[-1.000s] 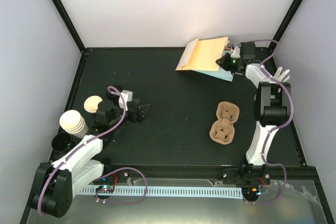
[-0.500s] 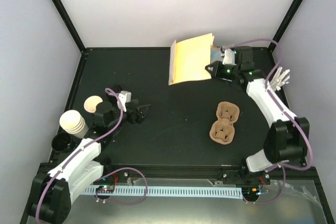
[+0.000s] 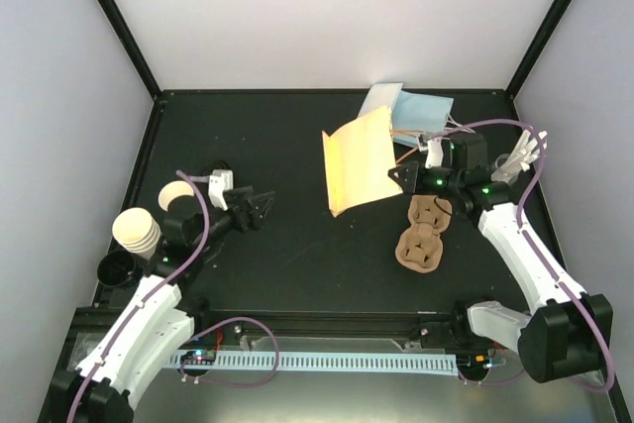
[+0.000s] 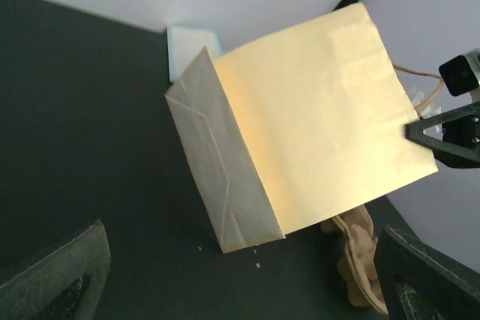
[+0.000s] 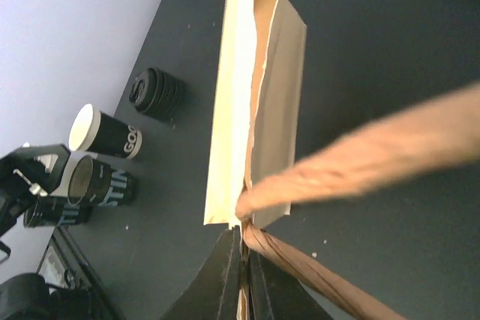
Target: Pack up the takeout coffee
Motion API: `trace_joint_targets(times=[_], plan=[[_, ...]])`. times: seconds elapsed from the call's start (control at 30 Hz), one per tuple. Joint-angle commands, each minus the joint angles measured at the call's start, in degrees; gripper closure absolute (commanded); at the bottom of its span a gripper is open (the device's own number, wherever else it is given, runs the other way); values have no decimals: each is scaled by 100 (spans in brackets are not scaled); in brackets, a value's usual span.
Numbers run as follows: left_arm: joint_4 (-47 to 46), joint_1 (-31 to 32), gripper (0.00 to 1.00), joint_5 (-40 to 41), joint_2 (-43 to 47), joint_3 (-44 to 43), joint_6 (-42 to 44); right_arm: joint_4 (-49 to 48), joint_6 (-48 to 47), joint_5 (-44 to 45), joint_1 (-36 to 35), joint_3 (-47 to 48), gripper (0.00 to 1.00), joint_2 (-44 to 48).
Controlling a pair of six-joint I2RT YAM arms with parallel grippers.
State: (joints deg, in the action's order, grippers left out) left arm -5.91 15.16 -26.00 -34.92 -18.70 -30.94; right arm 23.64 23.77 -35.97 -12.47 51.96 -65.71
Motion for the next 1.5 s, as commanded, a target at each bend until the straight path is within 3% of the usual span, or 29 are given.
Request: trace_joint_targets(times=[0.0, 0.7, 0.9, 1.13, 1.47], plan=[[830, 107, 1, -596, -521, -744, -90, 44, -47, -355, -119, -337, 93, 275], [1751, 1781, 1, 826, -2045, -1968, -230, -46, 41, -239, -442, -783, 93, 599], [2196, 1923, 1, 1414, -2300, -2317, -212, 183, -48, -165, -447, -586, 93, 750], [2307, 1921, 1, 1528, -2627, -2463, -150, 339, -106, -185, -450, -510, 93, 888], [2201, 1904, 23, 1095, -3136, -2710, -157, 457, -197, -143, -458, -459, 93, 904]])
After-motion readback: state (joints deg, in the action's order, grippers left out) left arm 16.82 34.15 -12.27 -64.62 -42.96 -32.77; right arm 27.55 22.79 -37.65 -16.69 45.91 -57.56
